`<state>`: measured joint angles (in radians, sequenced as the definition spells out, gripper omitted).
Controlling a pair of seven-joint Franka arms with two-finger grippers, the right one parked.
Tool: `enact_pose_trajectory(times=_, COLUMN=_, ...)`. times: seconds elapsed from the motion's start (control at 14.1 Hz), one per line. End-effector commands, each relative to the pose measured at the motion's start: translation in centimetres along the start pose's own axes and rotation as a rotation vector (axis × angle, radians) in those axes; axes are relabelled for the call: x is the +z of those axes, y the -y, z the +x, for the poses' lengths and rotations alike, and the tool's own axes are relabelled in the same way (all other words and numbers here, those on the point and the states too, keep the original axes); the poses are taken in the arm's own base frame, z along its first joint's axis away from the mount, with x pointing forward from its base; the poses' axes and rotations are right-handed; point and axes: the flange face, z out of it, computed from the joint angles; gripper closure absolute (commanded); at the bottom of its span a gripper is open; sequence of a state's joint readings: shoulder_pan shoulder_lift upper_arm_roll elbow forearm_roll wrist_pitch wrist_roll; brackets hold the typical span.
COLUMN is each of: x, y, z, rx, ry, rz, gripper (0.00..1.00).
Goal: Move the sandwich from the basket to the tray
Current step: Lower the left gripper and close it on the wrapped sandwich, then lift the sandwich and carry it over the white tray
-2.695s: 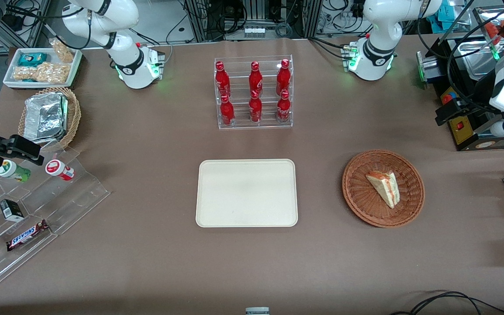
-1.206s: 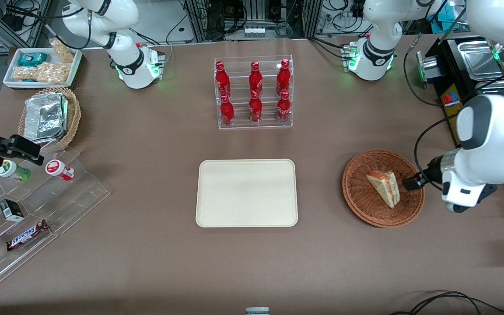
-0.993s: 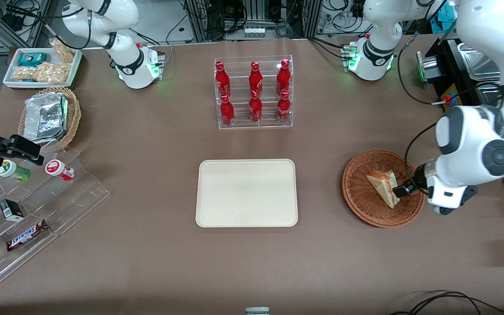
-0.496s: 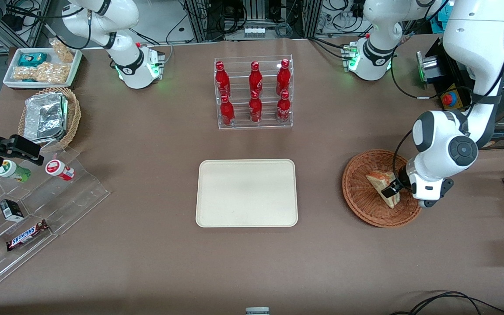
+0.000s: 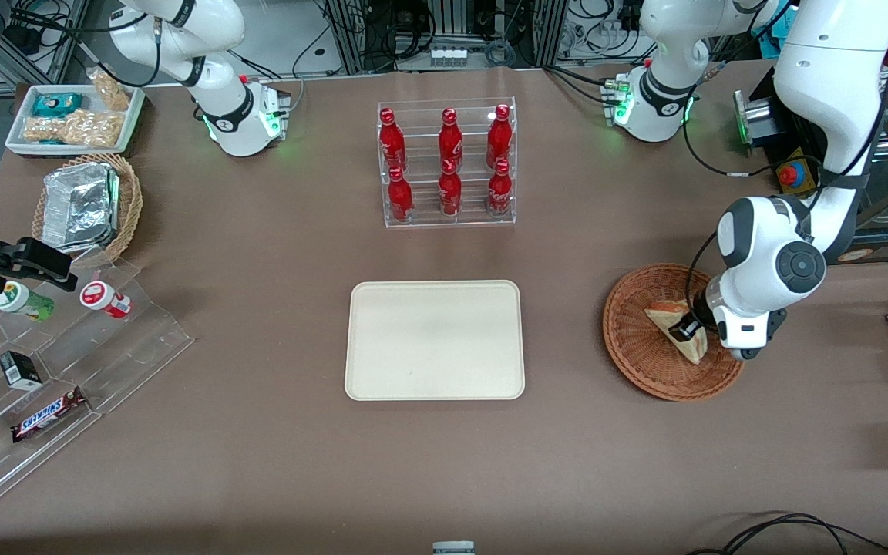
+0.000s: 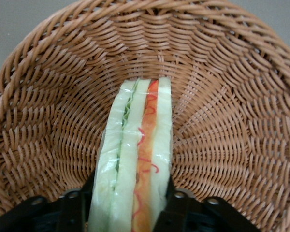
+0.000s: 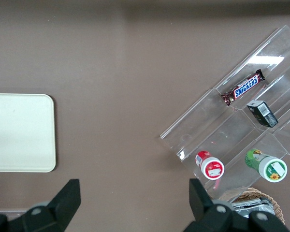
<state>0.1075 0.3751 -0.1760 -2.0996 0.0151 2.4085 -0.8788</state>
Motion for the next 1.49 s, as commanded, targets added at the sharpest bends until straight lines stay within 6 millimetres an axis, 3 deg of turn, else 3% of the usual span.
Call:
enact_pose_trajectory(times=0.0, x=-2.4, y=-0.8, z=0.4, rx=-0.033, ry=-0.031, rz=-0.037, gripper=1.0)
enact_pose_trajectory(times=0.21, x=-8.2, y=-3.3, z=-0.5, rx=0.003, ry=-0.02, rz=-0.018, gripper=1.0)
enact_pose_trajectory(times=0.35, x=-11.9, y=-6.7, z=-2.8, rx=0.054, ry=0.014, rz=0.004, gripper=1.0)
enact_pose_trajectory(times=0.5, x=-14.0, y=-9.4, z=-6.2, rx=0.166, ry=0.033, rz=0.015, gripper=1.0)
enact_pose_trajectory(times=0.64, x=-13.2, y=-13.9, z=-12.3, rx=0.362, ry=0.065, rz=0.022, gripper=0.98)
enact_pose_trajectory(times=0.85, x=-11.8, y=-19.3, z=-20.4, rx=0.505, ry=0.081, rz=0.012, gripper=0.94)
enact_pose_trajectory(times=1.13, x=-8.3, y=-24.3, z=-27.4, rx=0.626, ry=0.119, rz=0.0, gripper=0.91)
enact_pose_trajectory(times=1.42, x=-3.1, y=-28.2, z=-31.3, rx=0.747, ry=0.048, rz=0.047, gripper=0.86)
